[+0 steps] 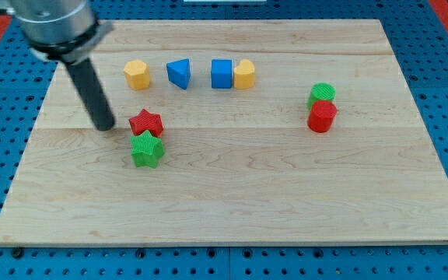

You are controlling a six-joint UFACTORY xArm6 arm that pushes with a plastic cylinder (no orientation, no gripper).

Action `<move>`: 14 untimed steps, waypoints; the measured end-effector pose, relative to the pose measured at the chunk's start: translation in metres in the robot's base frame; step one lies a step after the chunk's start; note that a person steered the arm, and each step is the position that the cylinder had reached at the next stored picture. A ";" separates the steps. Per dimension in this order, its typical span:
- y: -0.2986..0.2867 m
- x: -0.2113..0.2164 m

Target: Slide the red star to the bottom of the red circle

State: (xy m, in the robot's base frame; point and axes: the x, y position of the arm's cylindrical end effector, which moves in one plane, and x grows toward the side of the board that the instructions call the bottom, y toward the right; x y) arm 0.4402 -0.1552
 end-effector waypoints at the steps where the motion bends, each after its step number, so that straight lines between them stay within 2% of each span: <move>1: 0.054 0.000; 2: 0.085 0.000; 4: 0.111 0.000; 6: 0.109 0.001; 8: 0.082 0.001; 10: 0.080 0.018; 14: 0.171 0.022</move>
State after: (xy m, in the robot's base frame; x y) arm 0.4619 0.0159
